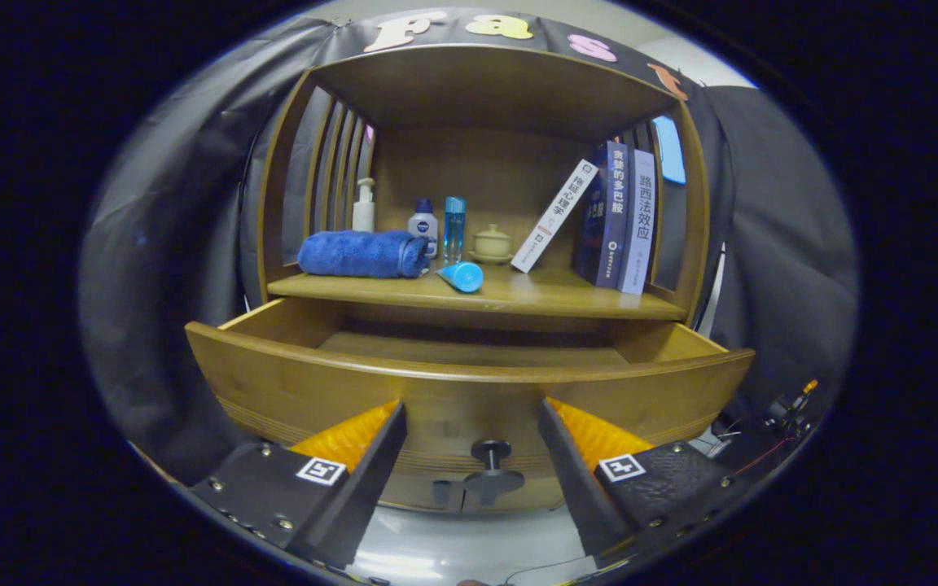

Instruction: Pull open the drawer, take out the items inside it, and place them on the countertop above the cabinet.

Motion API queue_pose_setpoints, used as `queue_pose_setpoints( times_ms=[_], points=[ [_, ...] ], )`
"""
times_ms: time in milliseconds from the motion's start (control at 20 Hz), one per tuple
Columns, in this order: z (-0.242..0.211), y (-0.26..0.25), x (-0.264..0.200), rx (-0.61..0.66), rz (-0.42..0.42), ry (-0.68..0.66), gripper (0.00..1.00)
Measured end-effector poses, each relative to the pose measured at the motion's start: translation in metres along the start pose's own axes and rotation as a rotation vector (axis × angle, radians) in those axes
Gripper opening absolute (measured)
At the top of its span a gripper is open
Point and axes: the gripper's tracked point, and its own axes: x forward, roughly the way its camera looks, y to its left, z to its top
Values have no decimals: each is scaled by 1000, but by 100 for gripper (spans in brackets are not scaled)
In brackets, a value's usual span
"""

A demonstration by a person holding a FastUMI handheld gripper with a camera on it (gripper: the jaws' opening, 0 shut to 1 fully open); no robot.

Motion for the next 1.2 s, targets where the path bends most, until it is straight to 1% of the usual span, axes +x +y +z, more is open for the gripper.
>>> queue_pose_setpoints(
  times_ms=[300,750,1200],
  points=[
    [5,1,20,-19,5,-16,97],
    [17,7,73,-27,-14,-2,97],
    [22,10,103,-45,-28,12,97]
  ],
)
